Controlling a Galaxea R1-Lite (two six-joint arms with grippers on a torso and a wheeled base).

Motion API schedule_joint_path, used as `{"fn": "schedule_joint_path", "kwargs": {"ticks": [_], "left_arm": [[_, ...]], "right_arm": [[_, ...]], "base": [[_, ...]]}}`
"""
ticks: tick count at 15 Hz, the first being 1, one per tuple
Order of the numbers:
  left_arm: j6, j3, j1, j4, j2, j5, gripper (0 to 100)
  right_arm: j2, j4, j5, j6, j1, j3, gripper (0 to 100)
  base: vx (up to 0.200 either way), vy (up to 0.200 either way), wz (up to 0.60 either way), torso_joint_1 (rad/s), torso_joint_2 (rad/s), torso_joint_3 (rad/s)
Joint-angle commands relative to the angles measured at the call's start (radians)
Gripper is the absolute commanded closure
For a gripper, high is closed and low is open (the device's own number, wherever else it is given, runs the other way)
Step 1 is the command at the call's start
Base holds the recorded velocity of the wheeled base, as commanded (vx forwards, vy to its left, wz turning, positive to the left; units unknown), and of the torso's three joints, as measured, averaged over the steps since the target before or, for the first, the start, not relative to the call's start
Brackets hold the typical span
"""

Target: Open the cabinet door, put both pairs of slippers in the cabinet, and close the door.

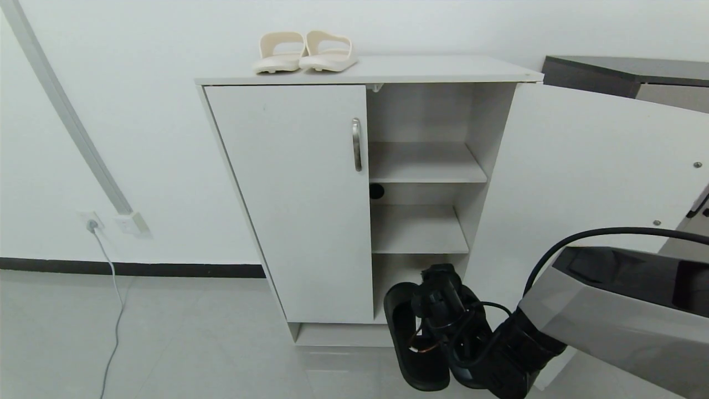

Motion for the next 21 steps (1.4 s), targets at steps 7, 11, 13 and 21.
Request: {"fn": "schedule_joint_path", "kwargs": {"ticks": [7,11,13,21], "left_arm": [[-0.001,0.000,0.000,0.000,0.001,0.001,100],[-0.001,0.000,0.000,0.000,0.001,0.001,100],[-0.001,0.000,0.000,0.000,0.001,0.001,100],[-0.001,0.000,0.000,0.000,0.001,0.001,100]], "right_arm": [[0.073,-0.231,-0.100,-0.080,-0.023,-0.015,100],[0.090,-0.455,-0.103,-0.214,-0.026,0.047,100],[0.090,-0.475,-0.103,-0.213,-0.031,0.046,100],[0.090,-0.524,-0.103,-0.221,-0.031,0.046,100]], "base": [[0.000,0.000,0.00,0.007,0.01,-0.187],[0.000,0.000,0.00,0.002,0.00,-0.018],[0.000,0.000,0.00,0.000,0.00,0.000],[0.050,0.000,0.00,0.000,0.00,0.001]]}}
